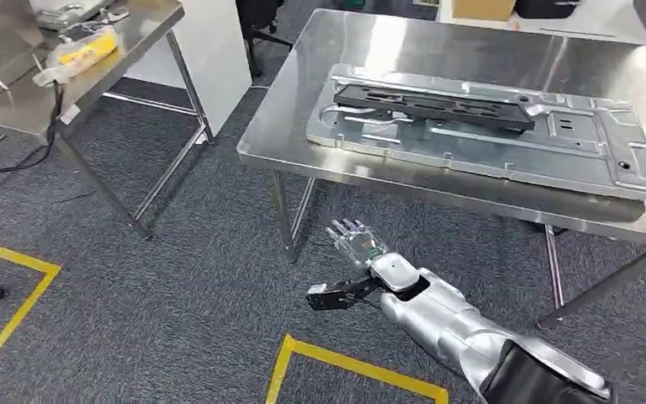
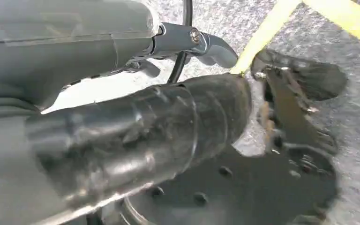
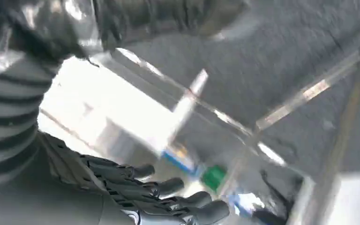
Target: Take the parts from the cabinet and place them on the table.
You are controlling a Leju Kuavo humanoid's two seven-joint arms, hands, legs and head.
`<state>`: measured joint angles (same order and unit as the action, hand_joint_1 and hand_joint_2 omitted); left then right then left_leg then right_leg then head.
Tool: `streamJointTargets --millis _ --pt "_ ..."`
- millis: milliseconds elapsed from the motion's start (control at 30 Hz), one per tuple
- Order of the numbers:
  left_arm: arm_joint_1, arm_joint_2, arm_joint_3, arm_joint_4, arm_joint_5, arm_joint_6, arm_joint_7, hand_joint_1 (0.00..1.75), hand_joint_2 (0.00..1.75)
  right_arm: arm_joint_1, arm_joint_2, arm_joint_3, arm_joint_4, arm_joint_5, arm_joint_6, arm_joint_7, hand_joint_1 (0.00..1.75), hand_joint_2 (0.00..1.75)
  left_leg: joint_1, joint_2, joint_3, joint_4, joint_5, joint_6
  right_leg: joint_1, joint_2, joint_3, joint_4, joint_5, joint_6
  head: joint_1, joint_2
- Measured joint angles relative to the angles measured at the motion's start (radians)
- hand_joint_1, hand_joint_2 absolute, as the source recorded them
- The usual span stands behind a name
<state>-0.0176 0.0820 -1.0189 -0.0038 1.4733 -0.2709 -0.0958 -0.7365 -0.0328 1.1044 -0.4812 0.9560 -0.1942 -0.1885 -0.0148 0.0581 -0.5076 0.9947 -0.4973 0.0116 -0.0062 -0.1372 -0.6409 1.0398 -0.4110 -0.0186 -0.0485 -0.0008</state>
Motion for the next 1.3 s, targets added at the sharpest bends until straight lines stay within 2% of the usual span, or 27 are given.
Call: streamJointTargets --millis 67,100,133,167,233,267,333,367,400,433,567,600,633,667,733,767,833,867,900,933,967,1000,1033,1133,1167,1200,1300 --pt "0.003 0.002 -0.006 0.002 0.0 0.003 0.004 0.0 1.75 0.022 0.005 -0.009 0.035 -0.008 0.006 0.012 0.0 1.75 -0.002 -0.018 -0.005 -0.02 0.022 0.018 0.0 -0.021 0.007 -0.011 0.016 0.012 0.0 0.0" --pt "0.004 -0.002 -0.008 0.003 0.0 0.005 0.007 0.0 1.75 0.029 0.003 -0.015 0.055 -0.01 0.017 0.021 0.0 1.75 0.012 -0.024 -0.001 -0.033 0.042 0.02 -0.003 0.022 0.002 0.001 -0.005 0.02 0.001 0.0" --pt "-0.002 -0.003 -0.013 0.003 0.0 0.005 0.008 0.0 1.75 0.037 0.001 -0.019 0.075 -0.013 0.033 0.033 0.0 1.75 0.012 -0.032 -0.011 -0.037 0.054 0.029 -0.007 0.081 -0.013 0.034 -0.059 0.025 0.0 0.0" --pt "-0.006 -0.003 -0.018 0.003 0.0 0.006 0.011 0.0 1.75 0.052 -0.001 -0.026 0.096 -0.02 0.052 0.046 0.0 1.75 0.013 -0.04 -0.027 -0.036 0.067 0.035 -0.008 0.114 -0.033 0.101 -0.119 0.027 0.002 0.0" --pt "-0.007 -0.003 -0.024 0.003 0.0 0.008 0.014 0.0 1.75 0.095 -0.015 -0.04 0.13 -0.023 0.065 0.066 0.0 1.75 0.013 -0.073 -0.06 -0.031 0.089 0.035 -0.008 0.13 -0.066 0.242 -0.198 0.031 0.002 0.0" --pt "-0.007 -0.003 -0.025 0.003 0.0 0.009 0.015 0.0 1.75 0.113 -0.019 -0.043 0.142 -0.023 0.065 0.072 0.0 1.75 0.013 -0.088 -0.078 -0.026 0.099 0.033 -0.007 0.133 -0.066 0.273 -0.197 0.031 0.002 0.0" --pt "-0.004 -0.003 -0.028 0.003 0.0 0.009 0.017 0.0 1.75 0.131 -0.022 -0.049 0.16 -0.023 0.065 0.074 0.0 1.75 0.015 -0.112 -0.115 -0.009 0.115 0.026 -0.008 0.136 -0.009 0.215 -0.138 0.03 0.002 0.0" --pt "-0.003 -0.003 -0.03 0.003 0.0 0.009 0.018 0.0 1.75 0.132 -0.024 -0.053 0.166 -0.023 0.065 0.075 0.0 1.75 0.017 -0.124 -0.136 0.004 0.122 0.021 -0.008 0.143 0.05 0.131 -0.106 0.029 0.001 0.0" --pt "-0.003 -0.004 -0.031 0.003 0.0 0.009 0.018 0.0 1.75 0.131 -0.024 -0.058 0.171 -0.023 0.065 0.077 0.0 1.75 0.018 -0.133 -0.151 0.017 0.126 0.014 -0.011 0.17 0.107 0.048 -0.106 0.027 0.002 0.0" --pt "-0.005 -0.004 -0.032 0.003 0.0 0.009 0.018 0.0 1.75 0.13 -0.024 -0.063 0.175 -0.024 0.068 0.078 0.0 1.75 0.016 -0.139 -0.17 0.027 0.131 0.008 -0.012 0.214 0.132 -0.003 -0.141 0.023 0.001 0.0" --pt "-0.005 -0.002 -0.043 0.004 -0.001 0.014 0.026 0.0 1.75 0.152 -0.024 -0.079 0.19 -0.029 0.124 0.118 0.0 1.75 0.017 -0.184 -0.179 0.024 0.161 -0.019 -0.009 0.178 0.116 0.004 -0.118 0.0 0.003 0.0" --pt "-0.004 0.0 -0.045 0.005 0.0 0.017 0.028 0.0 1.75 0.16 -0.024 -0.084 0.194 -0.029 0.132 0.134 0.0 1.75 0.02 -0.168 -0.186 0.035 0.153 -0.02 -0.013 0.156 0.106 -0.001 -0.107 -0.009 0.004 0.0" --pt "-0.005 -0.003 -0.047 0.005 0.0 0.018 0.035 0.0 1.75 0.171 -0.026 -0.09 0.2 -0.028 0.14 0.154 0.0 1.75 0.016 -0.12 -0.2 0.069 0.099 -0.023 -0.011 0.148 0.099 -0.004 -0.098 -0.016 -0.004 0.0" --pt "-0.007 -0.003 -0.047 0.005 0.002 0.021 0.041 0.0 1.75 0.184 -0.029 -0.093 0.205 -0.025 0.142 0.168 0.0 1.75 0.019 -0.096 -0.217 0.124 0.041 -0.028 -0.009 0.132 0.092 -0.005 -0.091 -0.02 -0.002 0.0" --pt "-0.008 -0.003 -0.049 0.005 0.006 0.027 0.049 0.0 1.75 0.215 -0.038 -0.099 0.217 -0.015 0.141 0.201 0.0 1.75 0.027 -0.07 -0.252 0.27 -0.054 -0.037 -0.005 0.103 0.071 -0.004 -0.077 -0.018 -0.003 0.0" --pt "-0.008 -0.003 -0.05 0.005 0.008 0.027 0.052 0.0 1.75 0.227 -0.042 -0.101 0.222 -0.009 0.139 0.215 0.0 1.75 0.031 -0.065 -0.254 0.32 -0.071 -0.044 -0.004 0.085 0.058 -0.003 -0.071 -0.022 -0.003 0.0" --pt "-0.008 -0.003 -0.053 0.005 0.008 0.031 0.056 0.0 1.75 0.239 -0.045 -0.102 0.229 -0.001 0.137 0.23 0.0 1.75 0.041 -0.063 -0.181 0.264 -0.052 -0.054 -0.004 0.064 0.036 0.003 -0.058 -0.018 -0.003 0.0" --pt "-0.008 -0.003 -0.055 0.005 0.009 0.031 0.058 0.0 1.75 0.243 -0.048 -0.103 0.231 -0.001 0.139 0.23 0.0 1.75 0.046 -0.061 -0.109 0.172 -0.027 -0.059 -0.006 0.065 0.026 0.005 -0.055 -0.014 -0.003 0.0" --pt "-0.008 -0.002 -0.055 0.005 0.01 0.032 0.058 0.0 0.0 0.245 -0.052 -0.109 0.233 -0.008 0.142 0.225 0.0 1.75 0.051 -0.061 -0.032 0.073 -0.01 -0.064 -0.007 0.061 0.022 0.01 -0.051 -0.009 -0.003 0.0" --pt "-0.012 -0.003 -0.055 0.004 0.011 0.032 0.058 0.0 0.0 0.246 -0.052 -0.114 0.234 -0.013 0.146 0.22 0.0 1.75 0.053 -0.061 0.003 0.001 -0.04 -0.065 -0.007 0.057 0.019 0.014 -0.047 -0.004 -0.004 0.0" --pt "-0.012 -0.002 -0.055 0.004 0.011 0.033 0.056 0.0 0.0 0.248 -0.06 -0.122 0.237 -0.021 0.147 0.212 0.0 1.75 0.042 -0.066 0.009 -0.002 -0.018 -0.05 0.004 0.054 0.016 0.016 -0.047 0.003 0.001 0.0" --pt "-0.01 -0.002 -0.056 0.005 0.011 0.036 0.053 0.0 0.0 0.25 -0.058 -0.129 0.237 -0.031 0.15 0.201 0.0 1.75 0.039 -0.063 0.004 0.002 -0.033 -0.03 -0.001 0.055 0.017 0.012 -0.041 0.007 0.002 0.0" --pt "-0.01 -0.001 -0.058 0.005 0.011 0.042 0.049 0.0 0.0 0.251 -0.058 -0.135 0.237 -0.041 0.156 0.191 0.0 1.75 0.037 -0.061 0.002 0.004 -0.02 -0.034 -0.003 0.056 0.018 0.01 -0.037 0.01 0.004 0.0" --pt "-0.009 0.008 -0.065 0.006 0.011 0.05 0.044 0.0 0.0 0.264 -0.05 -0.147 0.238 -0.052 0.162 0.175 0.0 1.75 0.026 -0.066 -0.004 -0.014 0.009 0.003 -0.014 0.049 0.028 -0.014 -0.001 0.035 0.002 0.0" --pt "-0.01 0.01 -0.066 0.006 0.011 0.05 0.042 0.0 0.0 0.266 -0.054 -0.151 0.24 -0.053 0.163 0.174 0.0 1.75 0.039 -0.067 0.008 -0.035 0.031 0.011 -0.016 0.072 0.026 -0.011 -0.019 0.04 0.003 0.0" --pt "-0.014 0.01 -0.068 0.006 0.012 0.05 0.041 0.0 0.0 0.269 -0.056 -0.152 0.241 -0.054 0.167 0.174 0.0 1.75 0.037 -0.072 0.0 -0.041 0.043 0.019 -0.018 0.106 0.009 0.027 -0.071 0.04 0.003 0.0" --pt "-0.019 0.01 -0.071 0.006 0.013 0.054 0.041 0.0 0.0 0.295 -0.056 -0.163 0.245 -0.059 0.188 0.182 0.0 1.75 0.036 -0.092 -0.041 -0.029 0.062 0.022 -0.017 0.133 -0.056 0.241 -0.2 0.044 0.004 0.0"
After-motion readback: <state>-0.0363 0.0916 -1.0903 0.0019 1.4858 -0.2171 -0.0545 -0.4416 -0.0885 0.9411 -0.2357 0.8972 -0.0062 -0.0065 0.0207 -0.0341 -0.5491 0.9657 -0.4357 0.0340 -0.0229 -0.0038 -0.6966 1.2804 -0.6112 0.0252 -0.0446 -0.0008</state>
